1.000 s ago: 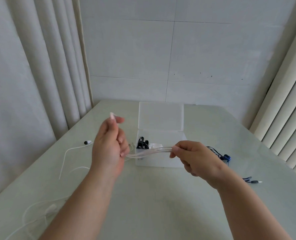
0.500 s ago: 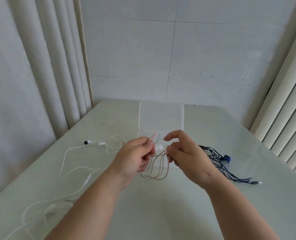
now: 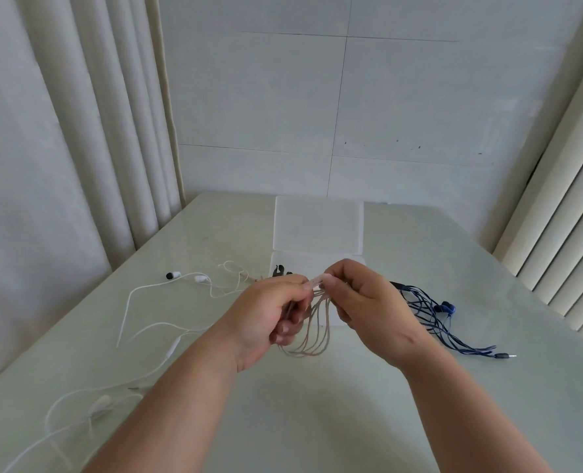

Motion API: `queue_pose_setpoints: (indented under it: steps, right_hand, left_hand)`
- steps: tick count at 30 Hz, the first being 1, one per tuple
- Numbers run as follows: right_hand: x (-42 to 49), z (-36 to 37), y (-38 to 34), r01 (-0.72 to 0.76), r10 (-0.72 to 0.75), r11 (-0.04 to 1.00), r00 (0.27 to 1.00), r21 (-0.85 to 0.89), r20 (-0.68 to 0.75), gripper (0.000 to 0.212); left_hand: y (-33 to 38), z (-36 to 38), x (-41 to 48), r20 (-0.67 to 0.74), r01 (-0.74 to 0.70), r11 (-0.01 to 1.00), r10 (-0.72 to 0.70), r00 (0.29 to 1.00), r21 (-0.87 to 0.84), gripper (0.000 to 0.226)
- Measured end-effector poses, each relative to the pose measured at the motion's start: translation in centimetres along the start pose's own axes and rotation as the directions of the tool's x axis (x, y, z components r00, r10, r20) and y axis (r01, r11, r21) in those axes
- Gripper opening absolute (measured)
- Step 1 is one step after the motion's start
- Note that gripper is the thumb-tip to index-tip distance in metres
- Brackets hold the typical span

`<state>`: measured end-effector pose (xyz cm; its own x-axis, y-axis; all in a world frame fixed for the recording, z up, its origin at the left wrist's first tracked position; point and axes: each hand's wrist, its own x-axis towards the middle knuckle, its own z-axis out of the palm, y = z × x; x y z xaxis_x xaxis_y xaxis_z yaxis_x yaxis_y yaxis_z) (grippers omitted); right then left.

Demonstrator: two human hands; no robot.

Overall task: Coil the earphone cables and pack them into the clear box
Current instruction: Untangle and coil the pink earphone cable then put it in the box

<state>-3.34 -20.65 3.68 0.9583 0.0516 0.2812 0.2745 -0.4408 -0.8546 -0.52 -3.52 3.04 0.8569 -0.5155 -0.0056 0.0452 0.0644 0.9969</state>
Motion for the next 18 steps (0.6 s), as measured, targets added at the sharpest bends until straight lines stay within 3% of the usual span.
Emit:
queue_pose_setpoints:
  steps: [2,6,11,14,18]
  right_hand:
    - [0.0,0.1,-0.1,-0.009,0.012,0.995,0.999,0.103,-0.035,0.023]
    - [0.1,-0.3,-0.3,-0.038,0.08,0.932,0.991,0.361,-0.103,0.024]
    - [0.4,-0.8,-0.6,-0.091,0.251,0.729,0.958,0.679,-0.14,0.019]
    - [0.5,-0.9,-0.5,-0.13,0.324,0.703,0.934,0.699,-0.152,0.03]
    - [0.6,-0.9,-0.1,-0.162,0.326,0.82,0.921,0.549,-0.215,0.024]
  left_hand:
    - [-0.1,0.2,0.2,-0.075,-0.059,0.996,0.064,0.995,0.067,0.007]
    - [-0.4,-0.1,0.5,-0.214,-0.198,0.972,0.223,0.951,0.13,0.028]
    - [-0.6,-0.5,0.8,-0.346,-0.206,0.966,0.249,0.905,0.157,0.017]
    - [-0.6,-0.2,0.6,-0.319,-0.166,0.981,0.191,0.928,0.104,0.018]
    - [-0.2,-0.5,0.4,-0.318,-0.185,0.983,0.177,0.932,0.004,0.016]
